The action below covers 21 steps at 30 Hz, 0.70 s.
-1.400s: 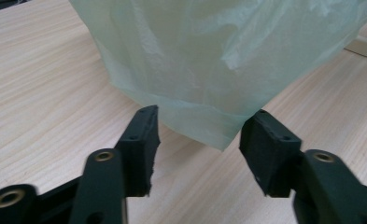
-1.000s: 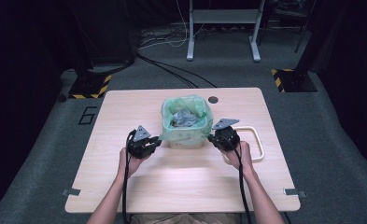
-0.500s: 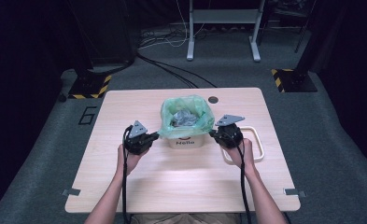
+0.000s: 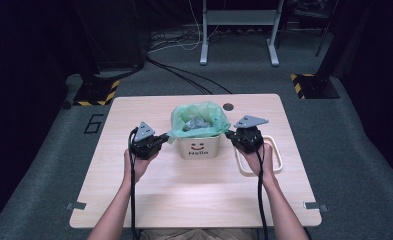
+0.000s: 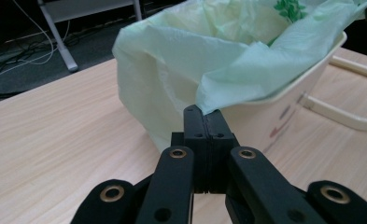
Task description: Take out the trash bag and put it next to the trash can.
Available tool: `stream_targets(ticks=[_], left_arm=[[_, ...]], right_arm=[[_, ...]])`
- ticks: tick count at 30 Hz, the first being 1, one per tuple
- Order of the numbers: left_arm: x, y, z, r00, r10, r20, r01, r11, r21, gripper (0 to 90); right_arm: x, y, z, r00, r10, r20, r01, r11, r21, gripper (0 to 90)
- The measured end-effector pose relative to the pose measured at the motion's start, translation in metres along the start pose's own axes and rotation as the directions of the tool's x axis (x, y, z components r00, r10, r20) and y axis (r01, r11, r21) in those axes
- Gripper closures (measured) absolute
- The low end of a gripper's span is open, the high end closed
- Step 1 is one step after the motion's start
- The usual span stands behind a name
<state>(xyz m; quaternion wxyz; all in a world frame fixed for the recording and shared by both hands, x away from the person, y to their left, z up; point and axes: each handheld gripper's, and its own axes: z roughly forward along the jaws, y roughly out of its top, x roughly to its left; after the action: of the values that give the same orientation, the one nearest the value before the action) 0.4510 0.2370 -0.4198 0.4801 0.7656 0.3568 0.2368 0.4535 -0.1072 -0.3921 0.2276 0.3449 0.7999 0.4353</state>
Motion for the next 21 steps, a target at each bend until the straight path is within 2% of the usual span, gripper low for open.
stream_targets(ticks=[5,9,12,21], left_arm=[[0.006,0.008,0.003,0.9998,-0.017,-0.008,0.017,0.9998,0.008,89.6],[0.013,0.014,0.008,0.9982,-0.06,0.001,0.06,0.998,0.018,89.6],[0.019,0.017,0.012,0.9956,-0.094,0.007,0.093,0.9953,0.025,89.5],[0.026,0.025,0.022,0.9882,-0.151,0.023,0.15,0.9868,0.061,88.5]], right_arm=[[-0.004,0.01,0.001,0.9999,0.014,-0.004,-0.014,1.0,-0.009,89.8],[-0.009,0.014,0.003,0.9995,0.031,-0.006,-0.031,1.0,-0.003,88.2],[-0.015,0.015,0.005,0.9982,0.059,-0.009,-0.059,0.998,-0.006,87.9],[-0.027,0.017,0.018,0.9892,0.137,-0.051,-0.137,0.991,0.011,88.1]])
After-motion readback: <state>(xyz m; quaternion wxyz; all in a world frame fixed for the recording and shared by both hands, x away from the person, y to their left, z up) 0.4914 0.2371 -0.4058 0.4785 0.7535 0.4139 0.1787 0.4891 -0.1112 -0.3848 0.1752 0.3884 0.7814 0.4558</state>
